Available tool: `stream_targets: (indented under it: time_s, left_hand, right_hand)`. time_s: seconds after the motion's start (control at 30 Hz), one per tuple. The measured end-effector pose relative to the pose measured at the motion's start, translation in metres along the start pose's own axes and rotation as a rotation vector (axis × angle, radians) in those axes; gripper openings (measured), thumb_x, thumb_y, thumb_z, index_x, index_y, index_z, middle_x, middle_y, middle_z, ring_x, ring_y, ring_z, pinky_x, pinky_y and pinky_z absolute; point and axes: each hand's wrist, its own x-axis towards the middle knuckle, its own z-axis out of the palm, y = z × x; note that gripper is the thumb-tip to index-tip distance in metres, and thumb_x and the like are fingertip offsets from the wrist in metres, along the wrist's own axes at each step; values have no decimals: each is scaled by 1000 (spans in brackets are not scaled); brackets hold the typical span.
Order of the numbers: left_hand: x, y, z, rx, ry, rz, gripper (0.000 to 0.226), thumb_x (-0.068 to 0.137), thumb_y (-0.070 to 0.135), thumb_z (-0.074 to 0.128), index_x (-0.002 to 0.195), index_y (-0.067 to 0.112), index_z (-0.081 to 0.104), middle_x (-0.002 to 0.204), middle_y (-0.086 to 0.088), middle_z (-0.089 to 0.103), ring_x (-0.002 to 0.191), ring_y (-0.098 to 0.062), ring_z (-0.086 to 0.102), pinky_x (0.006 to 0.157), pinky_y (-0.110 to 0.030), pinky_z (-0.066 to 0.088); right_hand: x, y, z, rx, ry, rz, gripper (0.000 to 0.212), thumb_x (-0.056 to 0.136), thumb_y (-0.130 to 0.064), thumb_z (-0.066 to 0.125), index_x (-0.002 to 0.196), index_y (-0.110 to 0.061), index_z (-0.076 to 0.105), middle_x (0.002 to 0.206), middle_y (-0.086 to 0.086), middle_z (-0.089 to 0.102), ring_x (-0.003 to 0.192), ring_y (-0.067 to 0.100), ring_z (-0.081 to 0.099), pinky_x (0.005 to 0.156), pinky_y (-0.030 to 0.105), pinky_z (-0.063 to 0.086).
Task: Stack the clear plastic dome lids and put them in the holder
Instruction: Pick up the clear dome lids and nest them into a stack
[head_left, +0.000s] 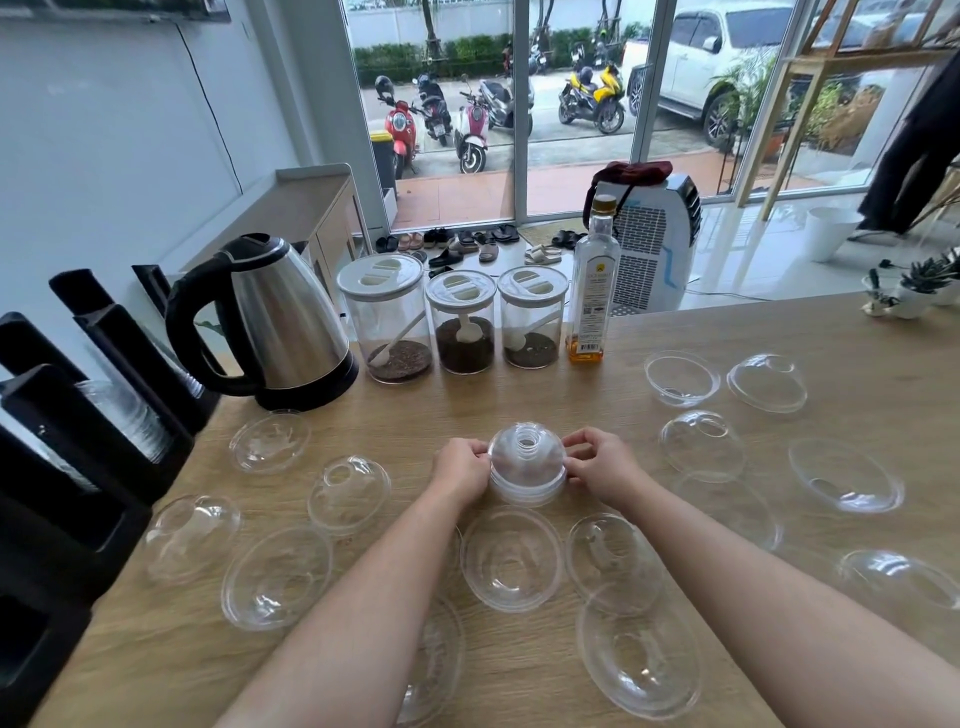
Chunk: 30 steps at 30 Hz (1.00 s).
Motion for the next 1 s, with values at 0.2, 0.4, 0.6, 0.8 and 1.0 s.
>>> stream_targets:
  time_s: [0.2, 0.4, 0.6, 0.8, 1.0]
  left_hand:
    - [3, -1, 0, 17, -2, -2, 27, 91, 16, 52, 108, 17, 72, 111, -5, 72, 109, -22, 61, 91, -24, 43]
    - [5, 9, -24, 32, 135, 29, 35, 89, 7, 42, 116, 8, 65, 116, -16, 67, 107, -31, 64, 97, -39, 50]
    - [1, 20, -88, 98, 339, 107, 38, 85, 2, 40, 107, 11, 69, 114, -11, 66, 106, -27, 61, 90, -28, 48]
    - [-4, -12, -159, 215, 499, 44, 29, 83, 7, 49, 101, 14, 70, 113, -10, 66, 106, -27, 59, 88, -31, 47]
    - [-11, -74, -192, 538, 418, -100, 28, 85, 19, 54, 112, 23, 64, 122, -3, 53, 116, -25, 52, 88, -35, 47]
  right_hand:
    - [-2, -1, 0, -54, 4, -6, 13, 85, -9, 64, 88, -21, 60, 86, 9, 68, 77, 23, 64, 80, 43, 57]
    - [-6, -32, -10, -150, 150, -87, 14, 90, -20, 55, 101, -14, 60, 87, 1, 61, 80, 18, 56, 74, 33, 48]
    - [-15, -86, 12, -302, 179, -366, 15, 90, -22, 54, 101, -17, 62, 97, 0, 64, 88, 15, 60, 78, 29, 52]
    - [-30, -121, 77, -464, -65, -600, 15, 85, -22, 62, 99, -19, 66, 100, -3, 62, 93, 13, 59, 87, 27, 47]
    - [-36, -121, 134, -671, -297, -676, 27, 82, -31, 65, 108, -24, 65, 113, 1, 59, 111, 18, 52, 98, 29, 41]
